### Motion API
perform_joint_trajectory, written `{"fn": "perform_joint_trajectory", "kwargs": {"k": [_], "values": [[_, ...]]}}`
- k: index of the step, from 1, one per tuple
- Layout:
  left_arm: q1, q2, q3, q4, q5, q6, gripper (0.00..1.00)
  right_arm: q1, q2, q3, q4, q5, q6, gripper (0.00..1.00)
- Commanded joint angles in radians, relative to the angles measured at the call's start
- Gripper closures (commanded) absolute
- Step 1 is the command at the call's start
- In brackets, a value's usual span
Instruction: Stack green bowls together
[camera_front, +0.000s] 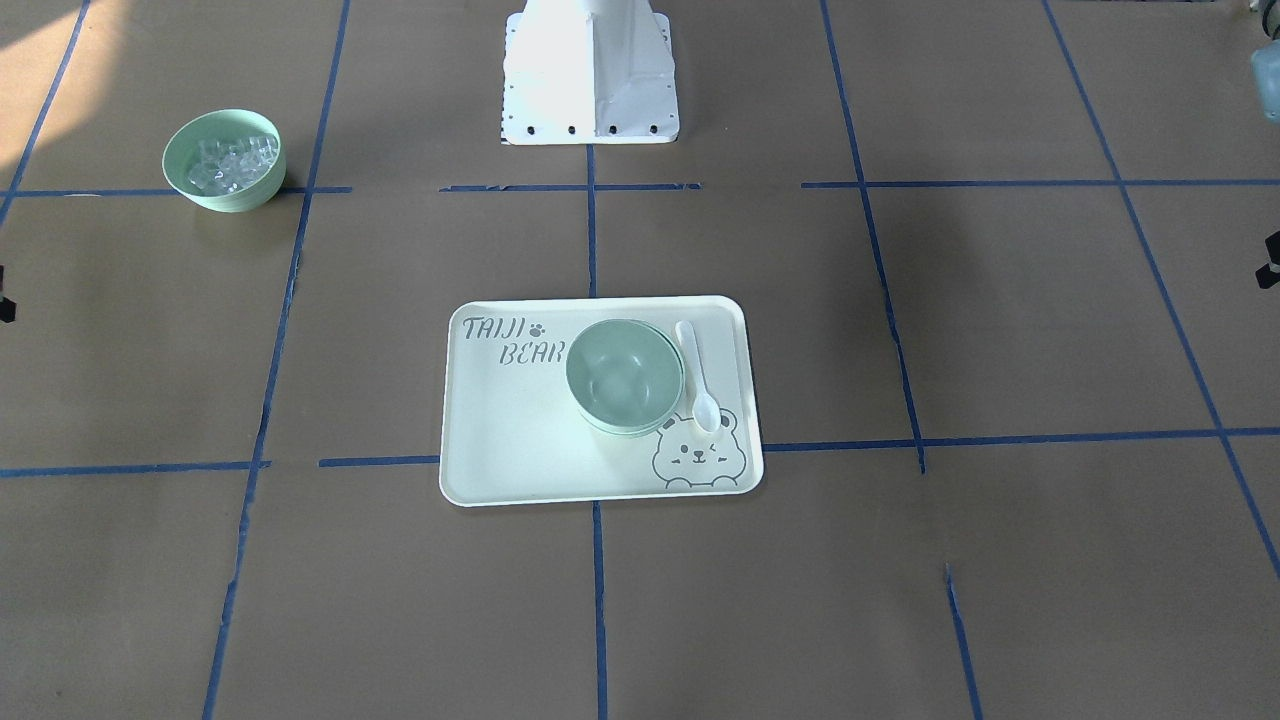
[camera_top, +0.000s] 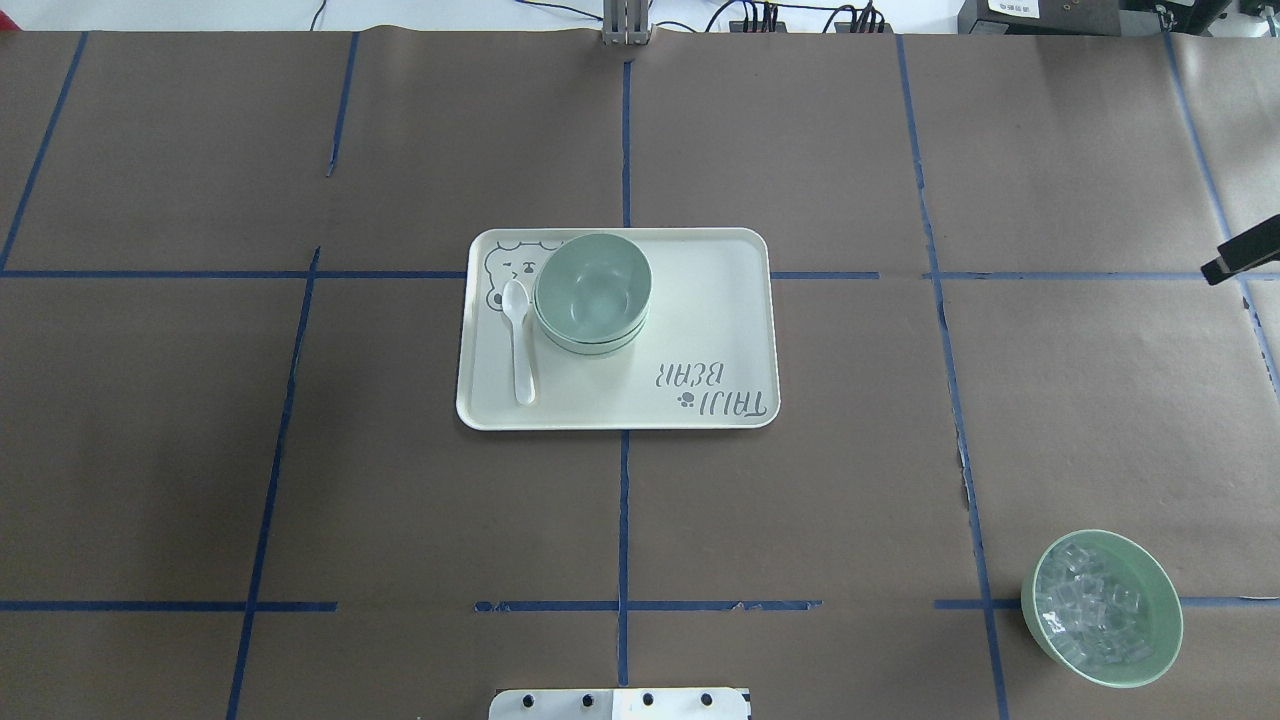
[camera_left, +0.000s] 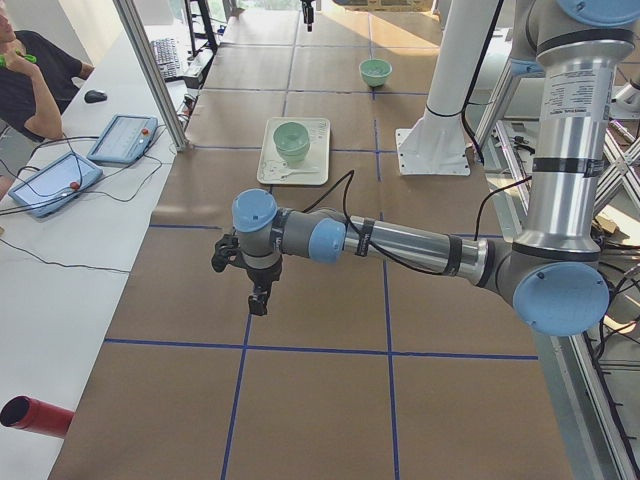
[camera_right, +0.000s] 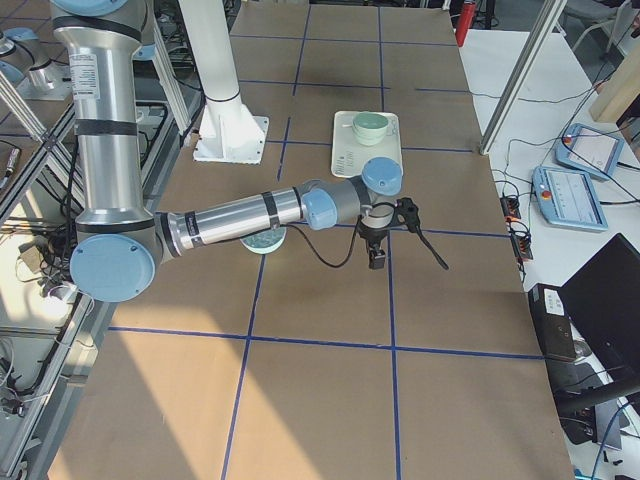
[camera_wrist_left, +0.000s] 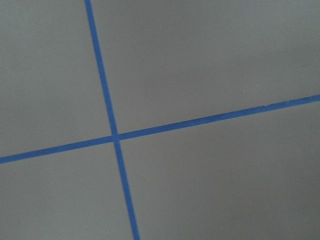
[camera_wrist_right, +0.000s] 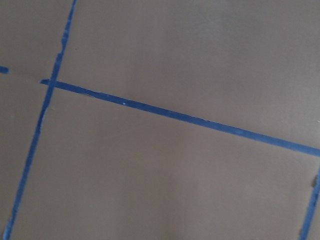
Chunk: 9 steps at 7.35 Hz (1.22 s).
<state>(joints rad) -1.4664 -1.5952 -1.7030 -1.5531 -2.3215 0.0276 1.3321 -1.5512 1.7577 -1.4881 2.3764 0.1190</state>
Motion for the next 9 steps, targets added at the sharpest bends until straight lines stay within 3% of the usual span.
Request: {"fn": "perform_joint_trajectory", "kwargs": {"k": [1,4,9], "values": [[-0.041,0.012,0.014,0.089,-0.015,0.086,0.00,0.120,-0.023,-0.151,0.002,0.029,-0.174,0.00],[-0.042,0.047,0.014,0.079,-0.016,0.089,0.00,0.162,-0.044,-0.250,0.025,0.003,-0.170,0.00],[-0.042,0.047,0.016,0.079,-0.016,0.086,0.00,0.309,-0.055,-0.195,0.023,0.049,-0.165,0.00]]}}
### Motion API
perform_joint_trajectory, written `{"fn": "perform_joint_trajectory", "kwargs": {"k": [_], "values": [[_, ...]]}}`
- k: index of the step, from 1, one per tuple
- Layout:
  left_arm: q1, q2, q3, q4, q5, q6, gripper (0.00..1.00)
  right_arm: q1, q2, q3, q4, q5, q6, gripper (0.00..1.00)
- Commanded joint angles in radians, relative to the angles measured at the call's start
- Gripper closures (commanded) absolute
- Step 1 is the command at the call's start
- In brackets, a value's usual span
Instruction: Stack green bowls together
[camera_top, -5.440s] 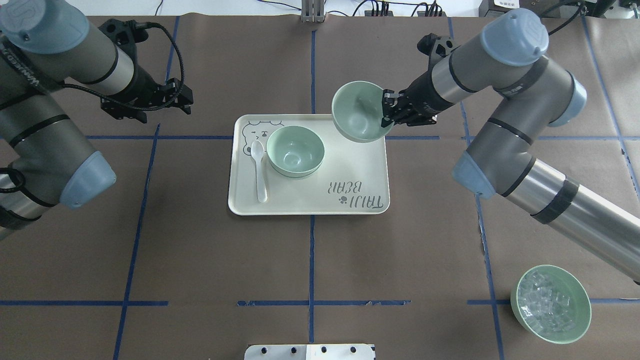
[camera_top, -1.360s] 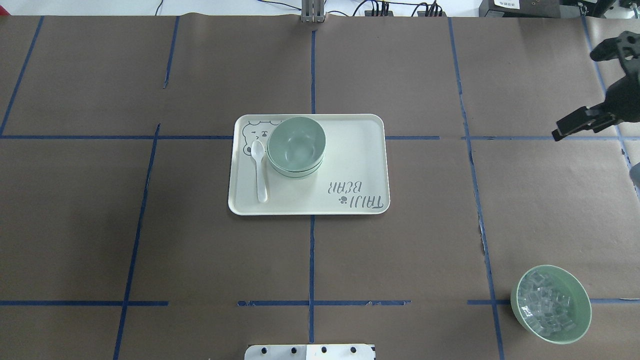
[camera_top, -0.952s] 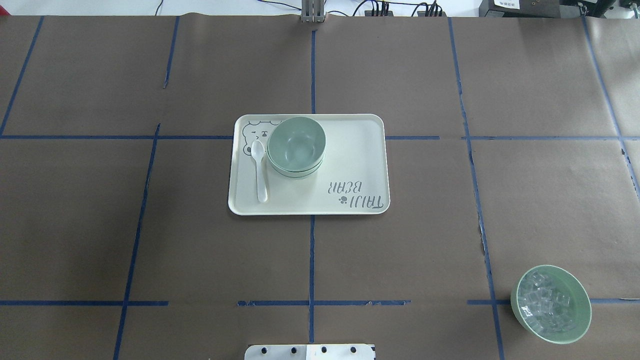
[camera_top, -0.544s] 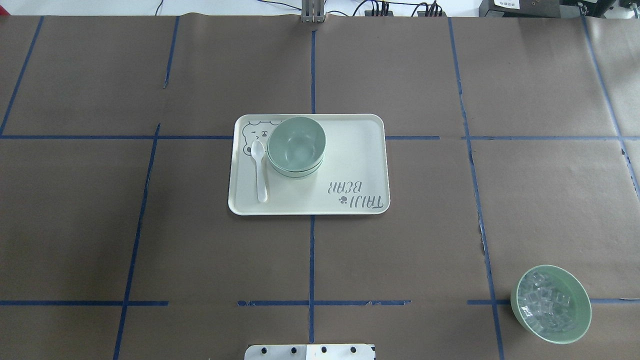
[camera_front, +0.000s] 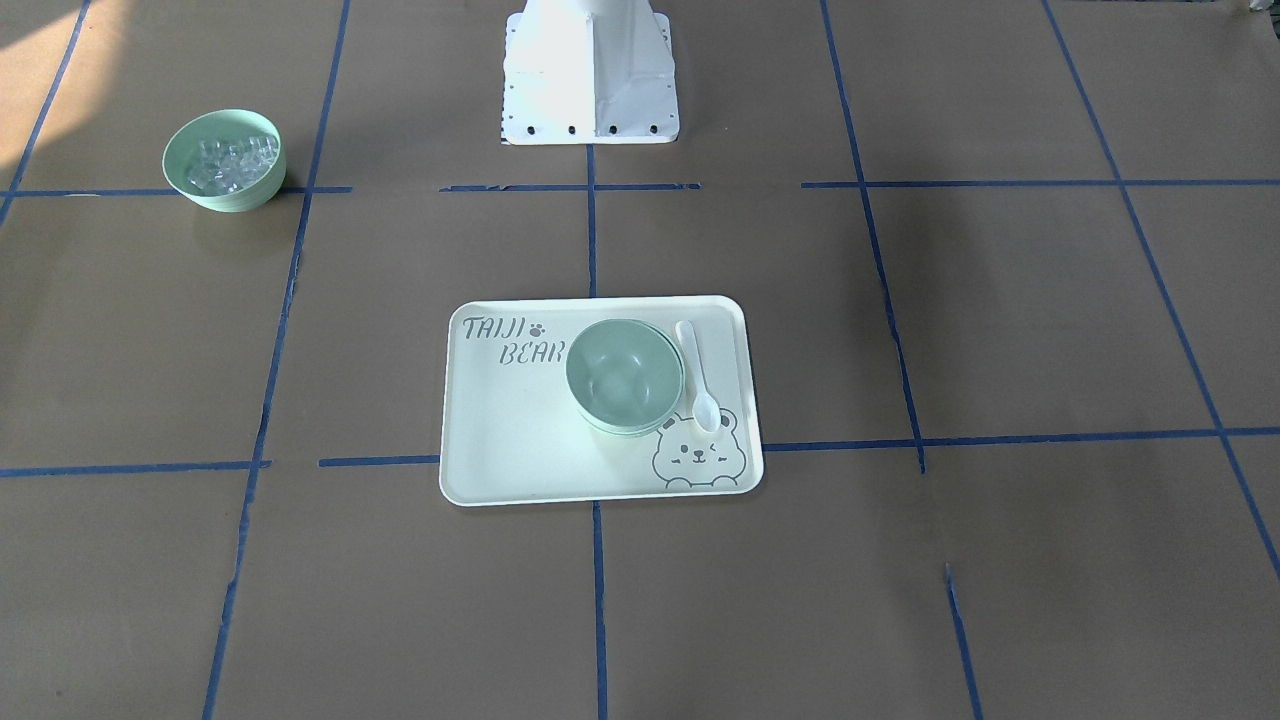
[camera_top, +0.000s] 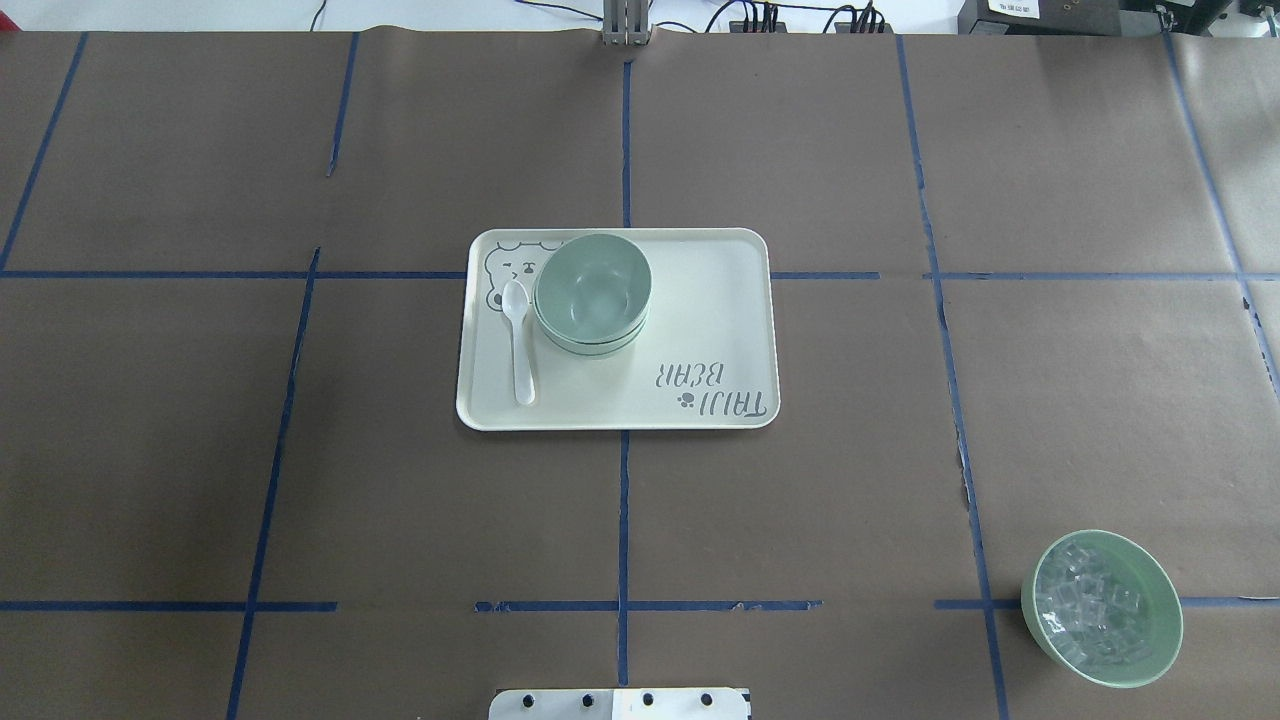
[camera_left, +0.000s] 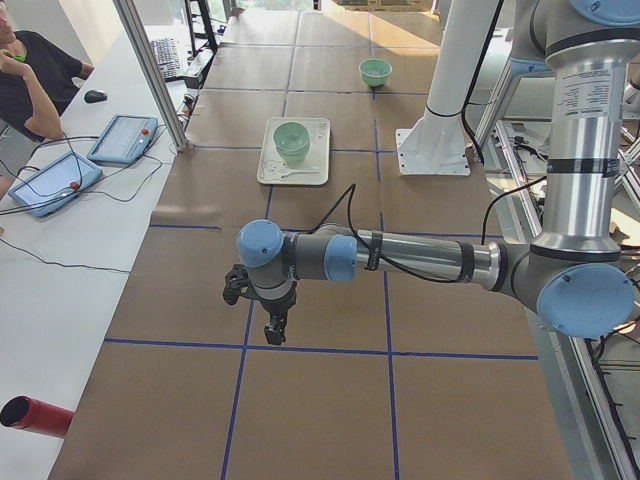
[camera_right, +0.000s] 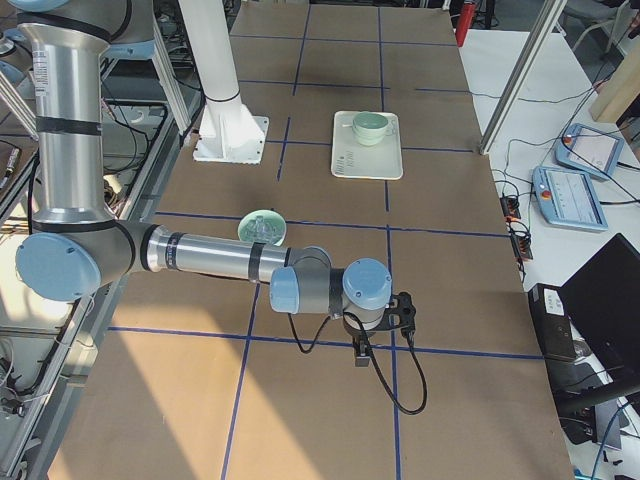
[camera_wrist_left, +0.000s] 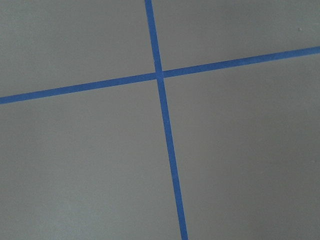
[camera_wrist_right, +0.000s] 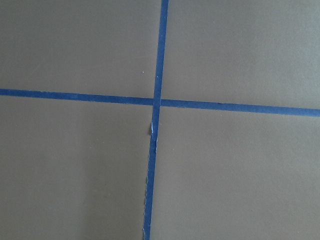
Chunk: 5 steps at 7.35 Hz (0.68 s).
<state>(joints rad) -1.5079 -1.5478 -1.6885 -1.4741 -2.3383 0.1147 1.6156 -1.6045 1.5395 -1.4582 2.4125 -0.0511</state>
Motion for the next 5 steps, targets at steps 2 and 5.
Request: {"fn": "perform_joint_trajectory", "kwargs": {"k": [2,5], "values": [[0.000,0.000,0.009,0.001,0.007,-0.003,0.00,0.032,-0.009,0.036,-0.008,0.031,0.005,0.00],[0.002,0.000,0.007,0.002,0.008,-0.003,0.00,0.032,-0.006,0.041,-0.028,0.033,0.005,0.00]]}}
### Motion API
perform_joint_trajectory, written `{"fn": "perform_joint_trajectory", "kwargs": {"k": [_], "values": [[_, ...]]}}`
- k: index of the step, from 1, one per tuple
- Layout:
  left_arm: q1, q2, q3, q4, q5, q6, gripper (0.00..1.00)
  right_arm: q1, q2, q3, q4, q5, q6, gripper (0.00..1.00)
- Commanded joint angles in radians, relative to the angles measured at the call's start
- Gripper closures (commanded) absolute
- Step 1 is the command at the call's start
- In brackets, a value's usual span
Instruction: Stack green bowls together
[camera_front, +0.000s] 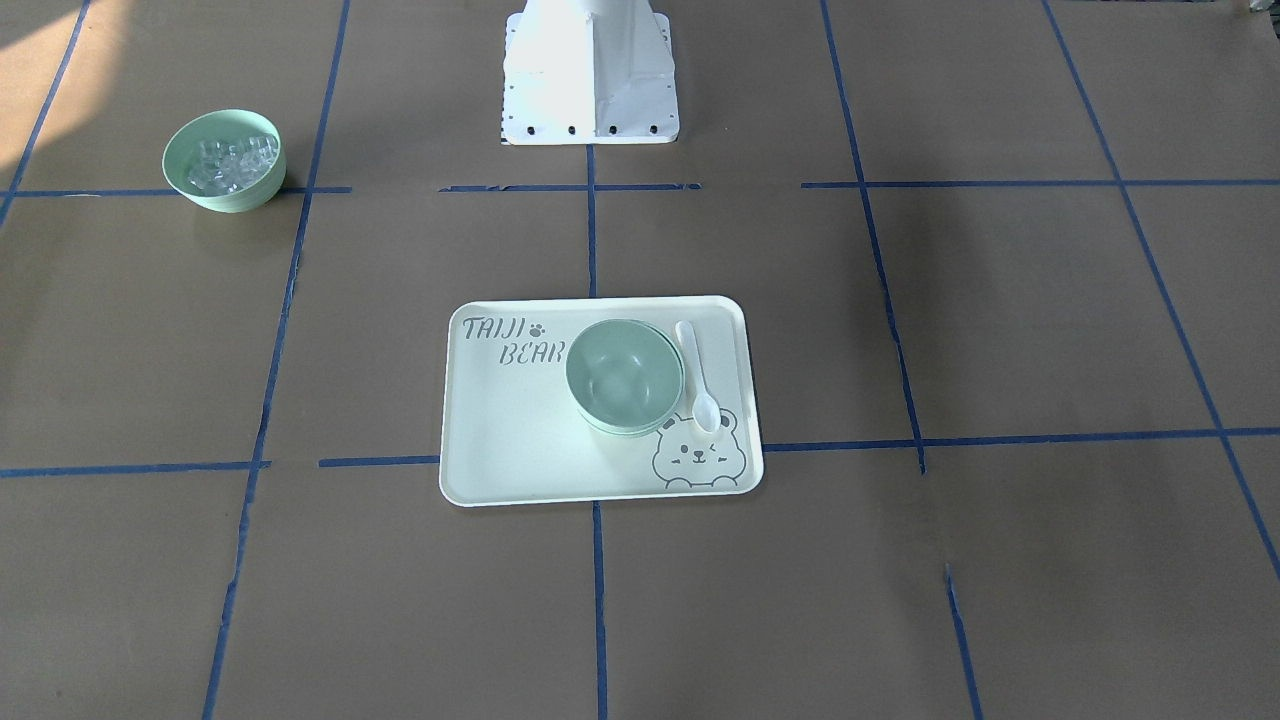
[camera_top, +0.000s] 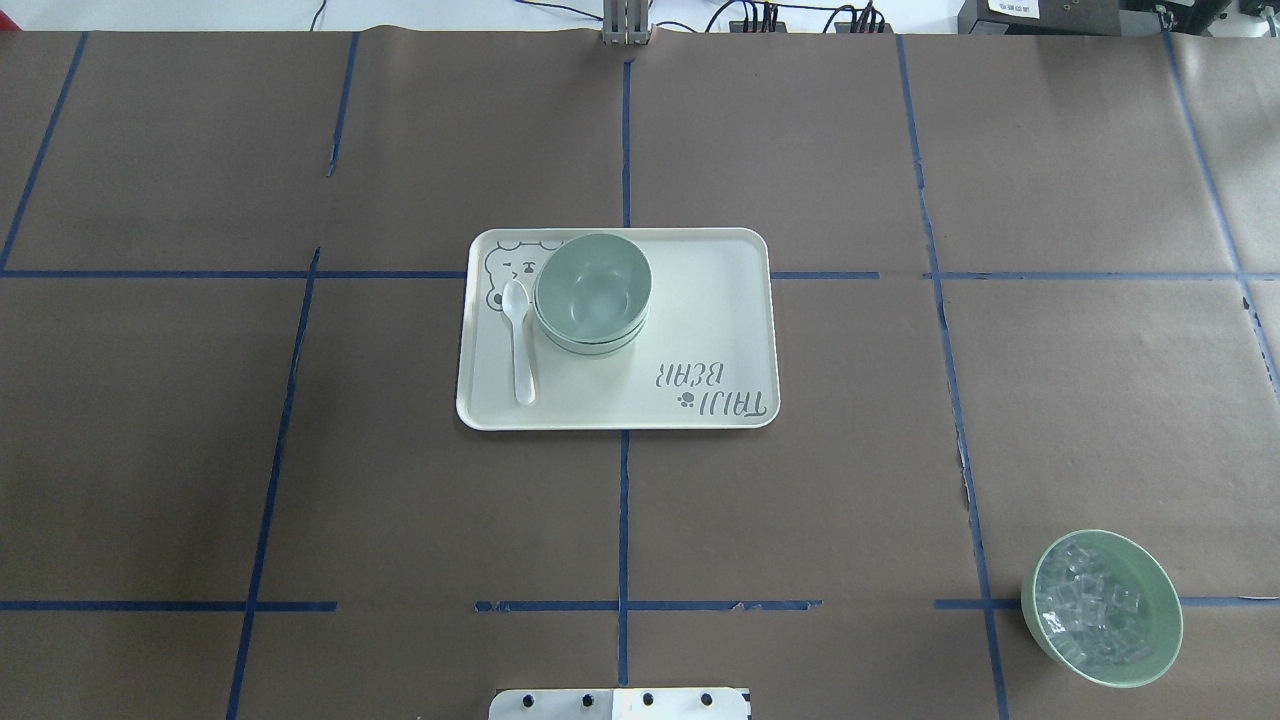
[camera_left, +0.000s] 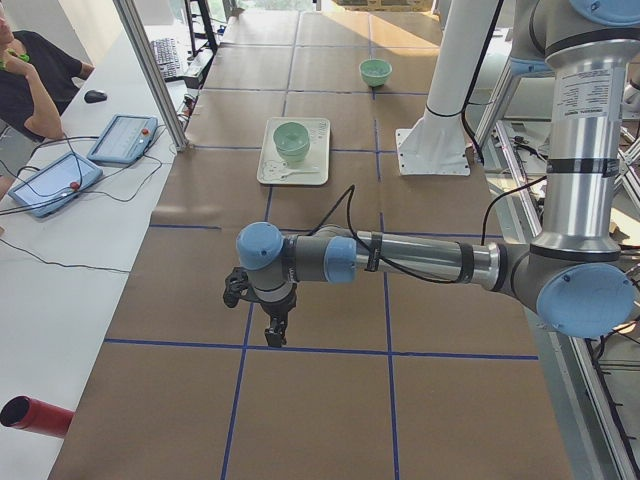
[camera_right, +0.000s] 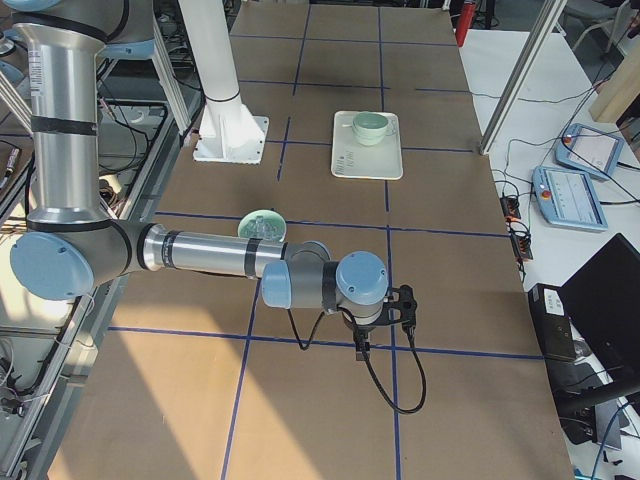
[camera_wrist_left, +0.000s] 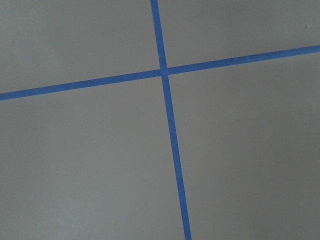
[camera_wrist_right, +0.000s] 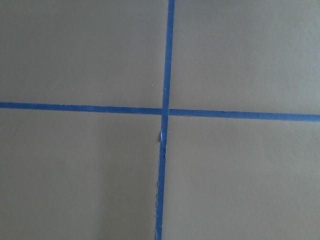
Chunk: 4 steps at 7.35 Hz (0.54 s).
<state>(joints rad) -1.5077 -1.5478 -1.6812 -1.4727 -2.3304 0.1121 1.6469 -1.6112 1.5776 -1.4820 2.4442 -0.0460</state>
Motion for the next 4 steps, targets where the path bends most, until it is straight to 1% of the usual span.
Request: {"fn": "perform_joint_trajectory", "kwargs": {"k": [1,3,4], "values": [[0.000,0.000,0.000,0.000,0.000,0.000,0.00,0.001,0.004,0.002,-0.004,-0.001,0.000,0.00],[0.000,0.000,0.000,0.002,-0.003,-0.035,0.00,0.001,0.002,0.002,-0.003,-0.001,0.000,0.00],[0.001,-0.005,-0.003,0.000,-0.004,-0.158,0.00,0.001,0.004,0.002,-0.003,-0.002,0.000,0.00]]}}
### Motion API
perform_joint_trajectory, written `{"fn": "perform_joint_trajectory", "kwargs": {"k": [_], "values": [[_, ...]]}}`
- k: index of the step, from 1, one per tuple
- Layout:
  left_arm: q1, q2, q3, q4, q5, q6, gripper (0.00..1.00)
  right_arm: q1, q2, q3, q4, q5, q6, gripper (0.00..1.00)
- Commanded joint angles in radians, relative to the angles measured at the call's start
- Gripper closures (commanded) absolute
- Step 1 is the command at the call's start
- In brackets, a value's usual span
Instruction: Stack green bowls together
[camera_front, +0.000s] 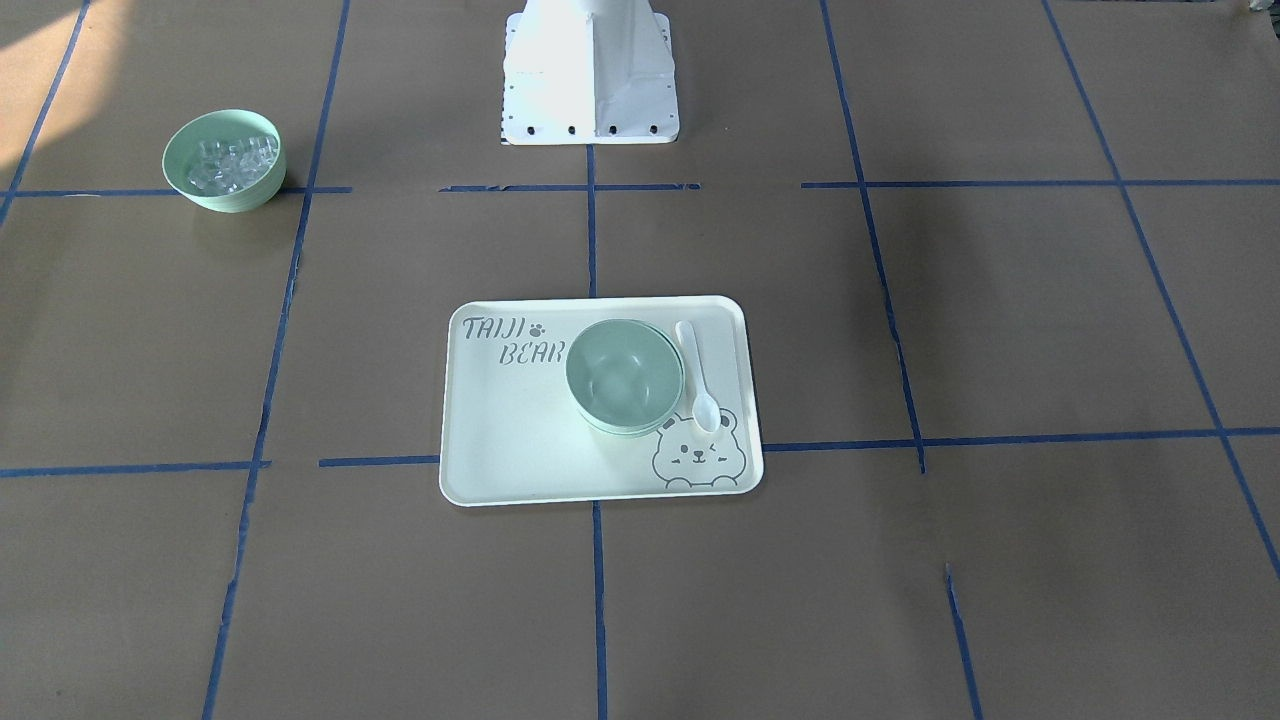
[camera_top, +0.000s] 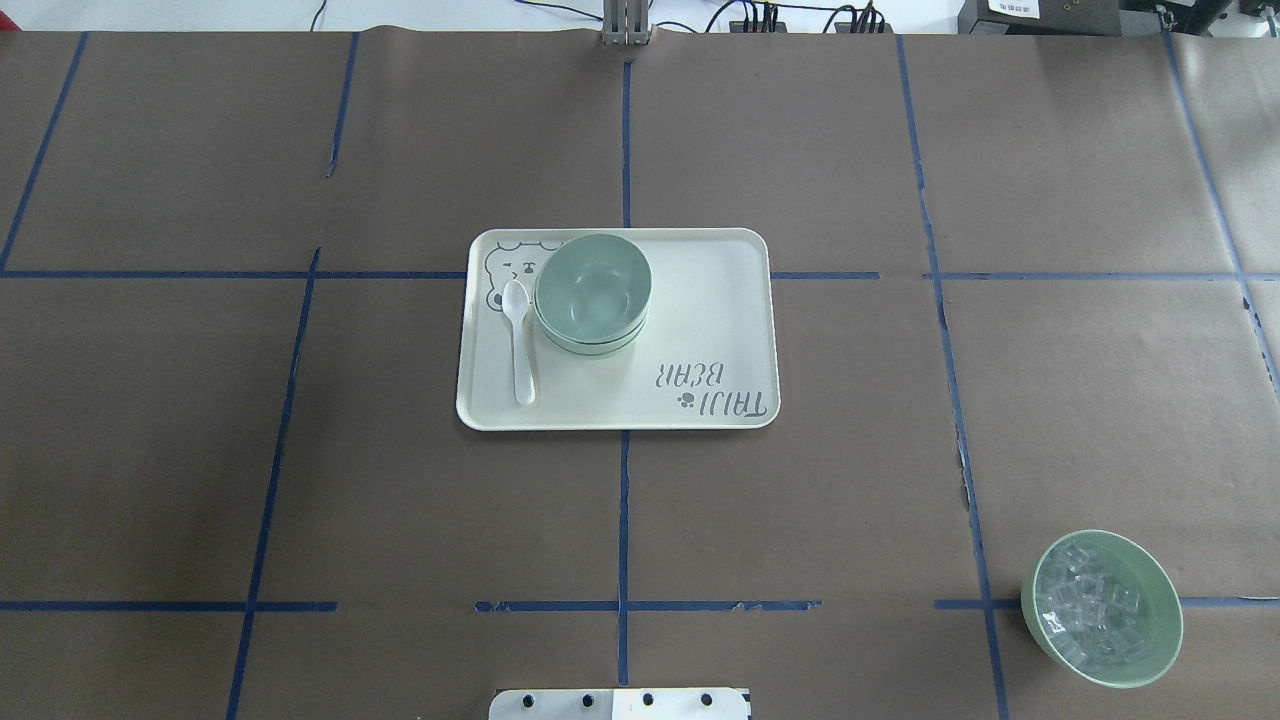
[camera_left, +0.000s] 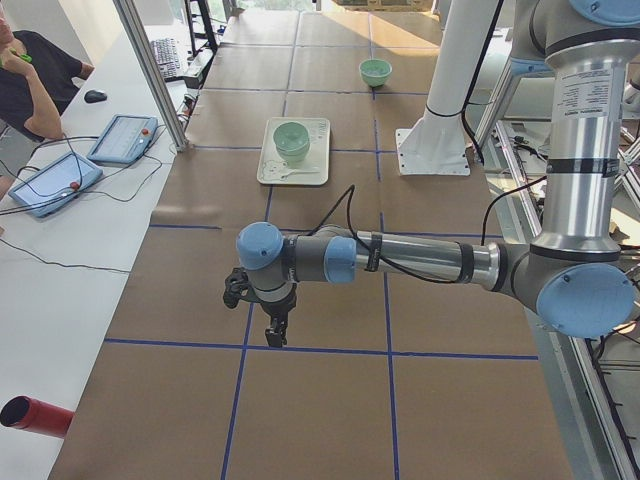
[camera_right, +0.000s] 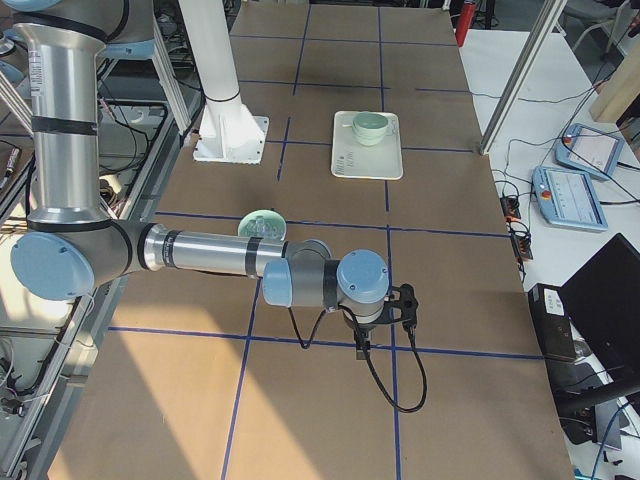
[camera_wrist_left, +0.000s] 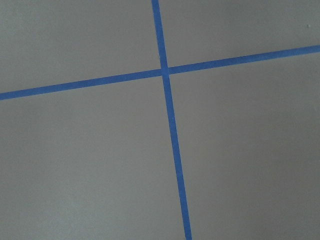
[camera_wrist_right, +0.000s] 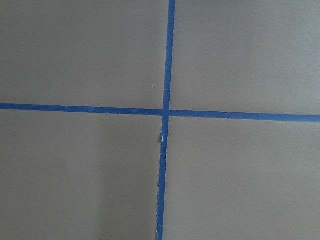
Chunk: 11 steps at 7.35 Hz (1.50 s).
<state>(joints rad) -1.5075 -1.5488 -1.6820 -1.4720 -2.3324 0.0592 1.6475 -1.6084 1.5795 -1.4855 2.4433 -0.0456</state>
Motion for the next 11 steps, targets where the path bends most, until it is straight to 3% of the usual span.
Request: {"fn": "perform_joint_trajectory", "kwargs": {"k": [1,11], "values": [[0.001,-0.008,-0.004,-0.001,-0.002,-0.133,0.00,0.000,0.002,0.002,0.001,-0.003,0.001,0.00],[-0.032,-0.001,-0.004,0.001,-0.005,-0.128,0.00,0.000,0.005,0.005,0.001,-0.003,0.003,0.00]]}}
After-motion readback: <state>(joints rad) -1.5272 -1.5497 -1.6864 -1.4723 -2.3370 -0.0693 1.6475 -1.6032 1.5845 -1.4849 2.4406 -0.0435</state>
